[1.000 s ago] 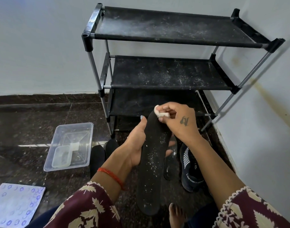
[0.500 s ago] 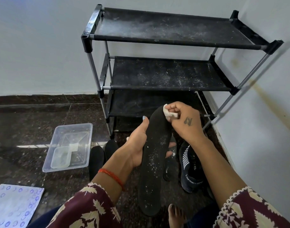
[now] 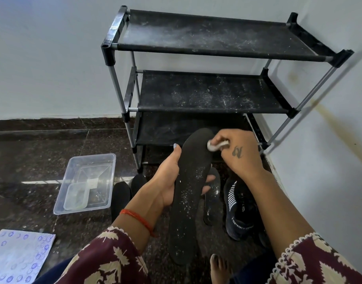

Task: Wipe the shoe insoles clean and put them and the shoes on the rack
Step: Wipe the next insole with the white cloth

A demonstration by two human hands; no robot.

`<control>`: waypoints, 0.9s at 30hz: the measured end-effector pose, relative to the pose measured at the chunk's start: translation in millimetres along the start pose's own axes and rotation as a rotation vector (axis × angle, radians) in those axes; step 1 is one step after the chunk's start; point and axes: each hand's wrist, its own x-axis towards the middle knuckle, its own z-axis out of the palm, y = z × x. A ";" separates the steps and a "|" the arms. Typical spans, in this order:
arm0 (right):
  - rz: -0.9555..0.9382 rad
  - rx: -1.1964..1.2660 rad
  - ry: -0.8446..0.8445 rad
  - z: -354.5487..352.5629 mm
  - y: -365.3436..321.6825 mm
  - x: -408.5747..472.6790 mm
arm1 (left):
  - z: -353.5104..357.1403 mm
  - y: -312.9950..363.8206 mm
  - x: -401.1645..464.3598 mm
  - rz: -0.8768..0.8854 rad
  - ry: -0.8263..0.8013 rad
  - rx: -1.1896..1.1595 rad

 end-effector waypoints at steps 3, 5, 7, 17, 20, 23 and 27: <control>0.048 0.098 0.139 7.4 -2.2 1.1 | 0.9 -0.5 -0.6 -0.017 -0.021 0.006; 0.094 0.134 0.111 13.6 -5.6 1.0 | 1.4 -1.1 -1.1 -0.024 -0.028 0.015; 0.112 0.190 0.095 16.6 -9.4 0.9 | 1.2 -1.5 -1.8 -0.026 -0.030 0.019; -0.146 0.141 -0.388 -2.0 -19.8 -4.3 | -1.1 -1.2 0.9 -0.008 -0.015 0.007; -0.055 -0.008 -0.119 -3.1 -8.2 -0.9 | -1.1 0.0 1.9 -0.002 -0.015 -0.002; 0.031 0.037 0.118 3.1 -2.5 0.2 | -0.2 1.1 -0.5 -0.014 -0.034 -0.010; 0.020 0.153 0.021 14.6 -11.9 -1.5 | 0.1 -0.2 -2.2 -0.026 -0.030 0.004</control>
